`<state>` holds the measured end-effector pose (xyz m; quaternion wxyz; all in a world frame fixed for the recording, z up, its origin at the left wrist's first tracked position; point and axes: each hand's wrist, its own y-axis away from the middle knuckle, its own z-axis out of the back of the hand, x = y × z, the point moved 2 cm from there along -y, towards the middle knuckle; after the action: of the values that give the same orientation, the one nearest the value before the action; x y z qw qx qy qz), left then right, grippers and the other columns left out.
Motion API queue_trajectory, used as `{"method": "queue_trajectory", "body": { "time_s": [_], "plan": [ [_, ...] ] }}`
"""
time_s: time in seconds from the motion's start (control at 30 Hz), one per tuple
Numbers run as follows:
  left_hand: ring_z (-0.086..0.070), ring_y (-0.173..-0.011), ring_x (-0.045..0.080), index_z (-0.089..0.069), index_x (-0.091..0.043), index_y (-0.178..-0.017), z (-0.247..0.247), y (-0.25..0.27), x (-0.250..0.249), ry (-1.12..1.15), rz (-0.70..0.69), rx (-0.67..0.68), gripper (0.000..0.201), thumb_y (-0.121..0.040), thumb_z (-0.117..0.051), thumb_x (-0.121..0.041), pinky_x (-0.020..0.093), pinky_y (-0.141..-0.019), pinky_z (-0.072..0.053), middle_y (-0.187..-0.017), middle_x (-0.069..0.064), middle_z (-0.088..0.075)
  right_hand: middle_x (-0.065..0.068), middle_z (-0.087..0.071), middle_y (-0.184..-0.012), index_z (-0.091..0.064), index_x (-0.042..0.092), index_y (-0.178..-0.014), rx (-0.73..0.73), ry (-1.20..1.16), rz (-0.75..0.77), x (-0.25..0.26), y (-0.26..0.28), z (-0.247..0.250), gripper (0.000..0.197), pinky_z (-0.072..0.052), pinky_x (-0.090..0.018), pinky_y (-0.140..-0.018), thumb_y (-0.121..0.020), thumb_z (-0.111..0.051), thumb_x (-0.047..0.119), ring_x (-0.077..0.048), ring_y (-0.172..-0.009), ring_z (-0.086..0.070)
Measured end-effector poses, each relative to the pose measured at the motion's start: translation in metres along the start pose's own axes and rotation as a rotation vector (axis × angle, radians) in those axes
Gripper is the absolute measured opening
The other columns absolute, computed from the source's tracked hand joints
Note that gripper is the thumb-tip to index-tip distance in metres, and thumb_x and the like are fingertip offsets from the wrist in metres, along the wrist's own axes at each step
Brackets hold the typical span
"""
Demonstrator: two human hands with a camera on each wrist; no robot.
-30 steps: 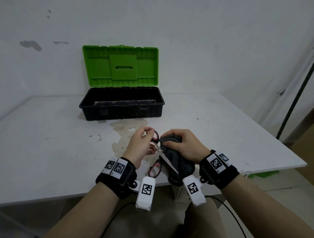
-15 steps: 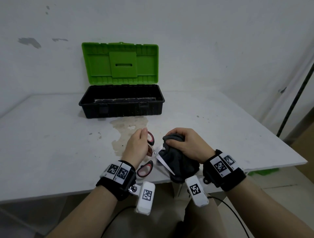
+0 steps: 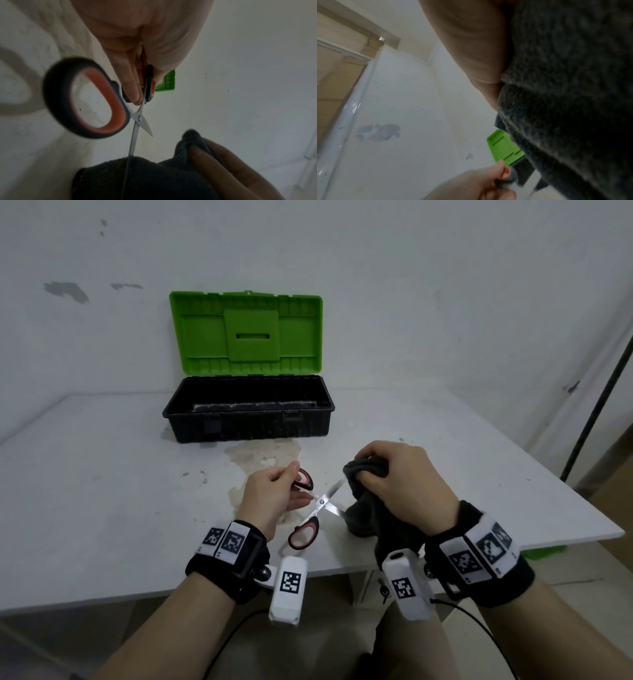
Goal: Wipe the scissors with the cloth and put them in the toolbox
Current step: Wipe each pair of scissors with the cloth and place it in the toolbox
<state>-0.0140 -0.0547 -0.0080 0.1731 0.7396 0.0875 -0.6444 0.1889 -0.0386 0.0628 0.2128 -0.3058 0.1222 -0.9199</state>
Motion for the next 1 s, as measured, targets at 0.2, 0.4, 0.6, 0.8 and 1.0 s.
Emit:
{"method": "queue_trajectory", "body": {
  "time_s": [0.2, 0.4, 0.6, 0.8, 1.0],
  "plan": [
    [-0.074, -0.070, 0.025, -0.072, 0.000, -0.085, -0.015, 0.008, 0.005, 0.028, -0.066, -0.019, 0.030, -0.100, -0.060, -0.023, 0.028, -0.063, -0.060, -0.077, 0.018, -0.074, 0.009, -0.061, -0.093, -0.072, 0.035, -0.100, 0.104, 0.141, 0.061, 0.020, 0.009, -0.045, 0.017, -0.051, -0.035, -0.070, -0.089, -0.059, 0.038, -0.016, -0.085, -0.060],
    [-0.074, -0.069, 0.023, -0.070, -0.003, -0.085, -0.016, 0.009, 0.010, -0.006, -0.102, -0.059, 0.028, -0.101, -0.058, -0.024, 0.032, -0.068, -0.061, -0.078, 0.016, -0.073, 0.004, -0.059, -0.093, -0.073, 0.028, -0.096, 0.156, 0.204, -0.002, 0.009, 0.006, -0.044, 0.019, -0.045, -0.031, -0.064, -0.088, -0.060, 0.040, -0.022, -0.085, -0.060],
    [-0.071, -0.077, 0.018, -0.070, -0.011, -0.087, -0.021, 0.011, 0.009, -0.090, -0.137, -0.086, 0.029, -0.101, -0.056, -0.032, 0.033, -0.073, -0.056, -0.082, 0.007, -0.075, 0.006, -0.057, -0.094, -0.074, 0.029, -0.100, 0.118, 0.109, 0.016, 0.009, 0.007, -0.039, 0.022, -0.051, -0.037, -0.070, -0.089, -0.060, 0.042, -0.018, -0.083, -0.059],
    [-0.062, -0.064, 0.015, -0.070, -0.008, -0.084, -0.025, 0.014, 0.013, -0.038, -0.090, -0.085, 0.032, -0.102, -0.055, -0.030, 0.027, -0.057, -0.053, -0.070, 0.007, -0.066, 0.002, -0.057, -0.097, -0.072, 0.023, -0.093, 0.146, 0.170, -0.045, 0.004, 0.003, -0.044, 0.023, -0.051, -0.036, -0.069, -0.090, -0.058, 0.041, -0.022, -0.083, -0.059],
    [-0.061, -0.062, 0.017, -0.066, -0.010, -0.086, -0.022, 0.013, 0.013, 0.002, -0.049, -0.127, 0.033, -0.104, -0.050, -0.032, 0.027, -0.053, -0.054, -0.071, 0.008, -0.065, 0.004, -0.060, -0.096, -0.072, 0.023, -0.096, 0.069, 0.132, 0.017, 0.005, 0.005, -0.031, 0.020, -0.049, -0.034, -0.070, -0.091, -0.058, 0.037, -0.018, -0.084, -0.058]
  ]
}}
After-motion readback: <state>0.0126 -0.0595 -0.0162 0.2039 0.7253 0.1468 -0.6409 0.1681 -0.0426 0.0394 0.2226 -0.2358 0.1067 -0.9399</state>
